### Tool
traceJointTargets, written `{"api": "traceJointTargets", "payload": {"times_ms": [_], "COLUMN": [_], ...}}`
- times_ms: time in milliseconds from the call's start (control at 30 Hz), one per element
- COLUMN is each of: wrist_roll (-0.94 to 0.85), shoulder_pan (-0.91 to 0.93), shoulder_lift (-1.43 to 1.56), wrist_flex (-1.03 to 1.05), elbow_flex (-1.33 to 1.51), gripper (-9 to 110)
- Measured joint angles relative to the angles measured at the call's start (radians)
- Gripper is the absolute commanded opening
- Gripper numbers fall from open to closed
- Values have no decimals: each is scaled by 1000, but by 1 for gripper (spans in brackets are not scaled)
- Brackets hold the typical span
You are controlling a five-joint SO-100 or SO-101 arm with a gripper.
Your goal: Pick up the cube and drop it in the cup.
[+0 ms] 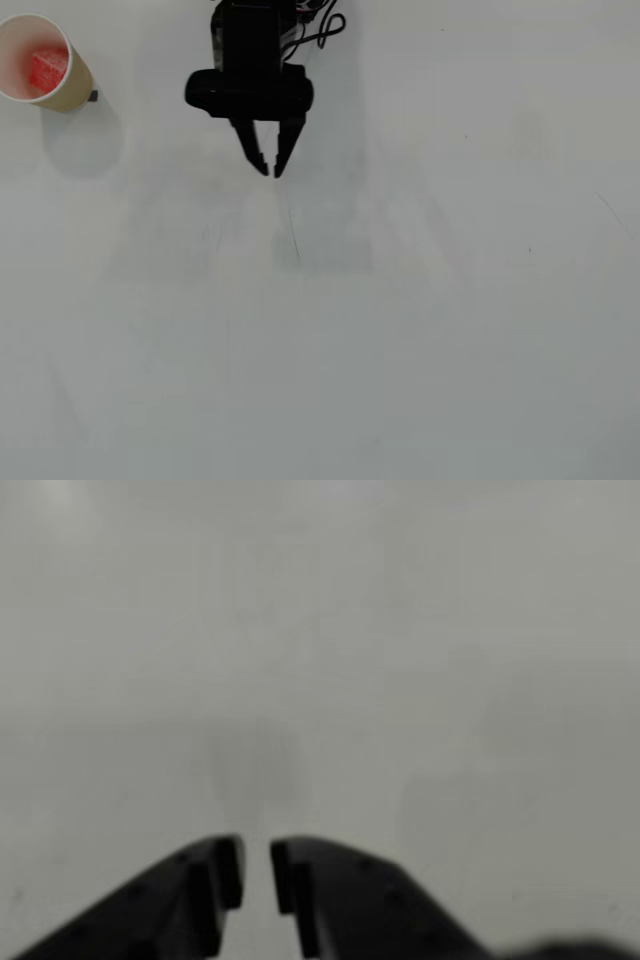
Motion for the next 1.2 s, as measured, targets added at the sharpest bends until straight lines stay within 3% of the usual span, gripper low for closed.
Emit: {"api": "traceJointTargets", "payload": {"times_ms": [433,1200], "wrist_roll": [0,0], "shoulder_pan": [-106,-127], "shoulder_lift": [126,132], "wrist_flex": [153,221], "elbow_flex": [140,255], "gripper": [0,0]}}
